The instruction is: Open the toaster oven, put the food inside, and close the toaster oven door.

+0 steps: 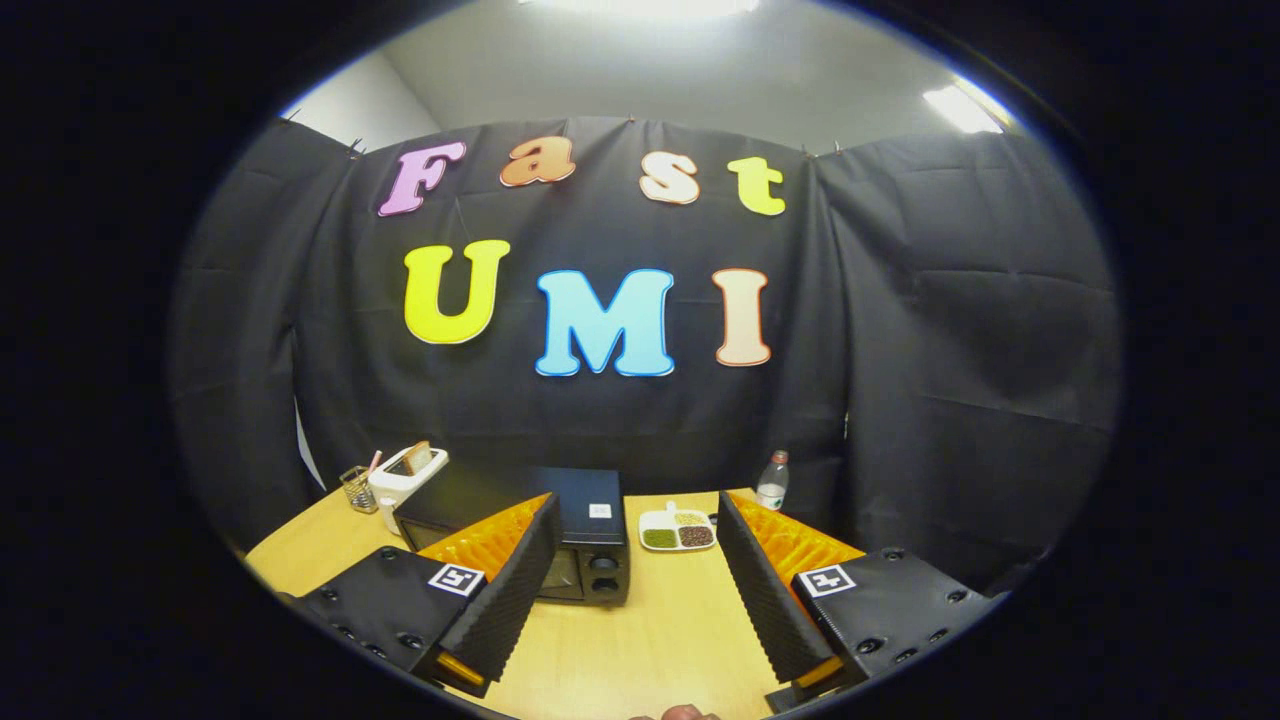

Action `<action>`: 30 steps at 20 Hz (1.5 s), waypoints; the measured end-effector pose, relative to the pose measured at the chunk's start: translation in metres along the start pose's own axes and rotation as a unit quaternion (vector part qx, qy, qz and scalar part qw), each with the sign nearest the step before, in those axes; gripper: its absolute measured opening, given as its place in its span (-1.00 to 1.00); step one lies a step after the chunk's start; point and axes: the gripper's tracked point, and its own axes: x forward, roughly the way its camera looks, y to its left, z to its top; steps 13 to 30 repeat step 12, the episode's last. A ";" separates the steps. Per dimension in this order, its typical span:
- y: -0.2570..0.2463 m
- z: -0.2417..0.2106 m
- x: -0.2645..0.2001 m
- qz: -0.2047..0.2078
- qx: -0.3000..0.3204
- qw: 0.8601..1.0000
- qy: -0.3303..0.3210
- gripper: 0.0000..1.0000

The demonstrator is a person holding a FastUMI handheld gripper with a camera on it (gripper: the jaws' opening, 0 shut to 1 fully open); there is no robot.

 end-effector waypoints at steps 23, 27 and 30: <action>0.009 -0.006 0.009 -0.003 0.018 0.999 0.028 0.96; 0.009 -0.006 0.009 -0.003 0.018 0.999 0.028 0.96; 0.009 -0.006 0.009 -0.003 0.018 0.999 0.028 0.96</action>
